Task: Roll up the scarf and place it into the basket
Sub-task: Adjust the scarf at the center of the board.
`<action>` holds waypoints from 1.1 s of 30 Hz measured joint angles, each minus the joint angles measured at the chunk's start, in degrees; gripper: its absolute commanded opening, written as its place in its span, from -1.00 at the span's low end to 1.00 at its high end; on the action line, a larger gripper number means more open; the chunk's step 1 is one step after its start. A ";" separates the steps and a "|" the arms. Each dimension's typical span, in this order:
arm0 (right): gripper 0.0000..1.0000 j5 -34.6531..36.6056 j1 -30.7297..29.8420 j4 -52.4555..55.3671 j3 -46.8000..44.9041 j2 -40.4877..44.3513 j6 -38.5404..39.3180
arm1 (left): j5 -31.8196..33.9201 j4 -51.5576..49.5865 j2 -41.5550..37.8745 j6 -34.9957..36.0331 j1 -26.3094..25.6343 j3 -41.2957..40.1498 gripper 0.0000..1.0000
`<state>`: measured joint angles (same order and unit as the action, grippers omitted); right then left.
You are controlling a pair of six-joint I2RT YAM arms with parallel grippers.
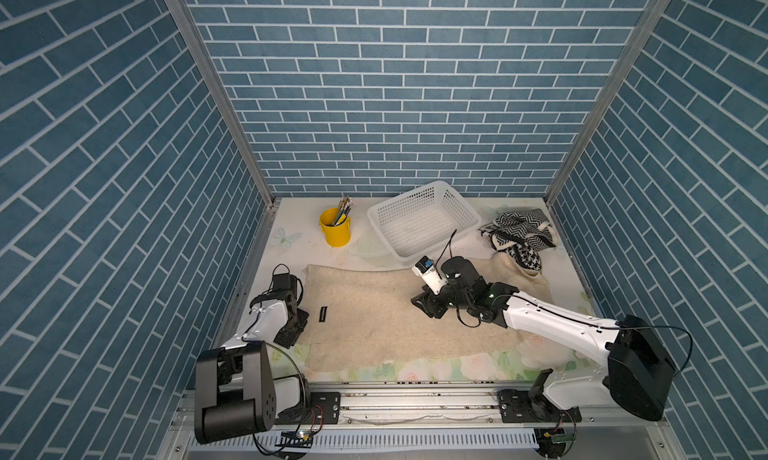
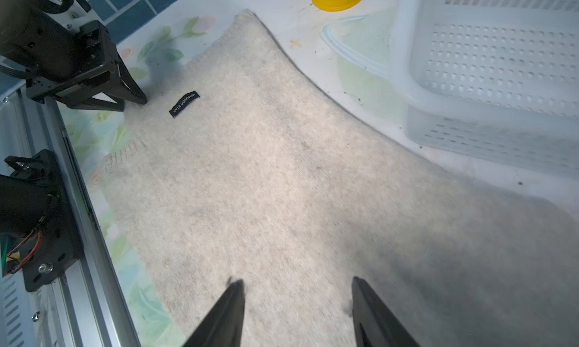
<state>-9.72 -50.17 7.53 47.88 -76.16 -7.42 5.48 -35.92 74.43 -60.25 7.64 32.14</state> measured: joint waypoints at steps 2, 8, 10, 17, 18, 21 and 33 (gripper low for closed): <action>0.16 0.39 0.76 0.13 -0.96 1.51 -0.26 | 0.96 0.35 0.11 -0.92 -1.05 -0.04 -1.00; 0.16 1.01 3.08 0.04 -2.32 3.54 -0.48 | 3.34 2.67 -0.92 -2.47 -6.12 -0.28 -1.00; 0.16 1.11 3.50 -0.07 -2.71 3.65 -0.76 | 1.86 3.26 -1.11 -3.89 -10.27 0.35 -1.00; 0.15 1.16 4.39 -0.20 -3.82 4.26 -1.31 | -3.98 1.16 -6.08 -11.52 -22.82 2.91 -1.00; 0.16 1.16 4.63 -0.20 -3.93 4.48 -1.31 | -4.83 1.03 -7.50 -12.85 -24.48 3.37 -1.00; 0.16 1.03 6.16 -0.28 -4.13 5.16 -1.31 | -6.10 0.70 -9.53 -15.56 -29.27 6.60 -1.00; 0.16 0.09 7.54 -0.72 -4.44 5.20 -1.31 | 1.18 -7.45 -7.56 -17.51 -33.55 20.39 -1.00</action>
<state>-9.63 -42.63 6.81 43.44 -70.96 -8.73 6.66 -43.38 66.87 -77.76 -25.91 52.53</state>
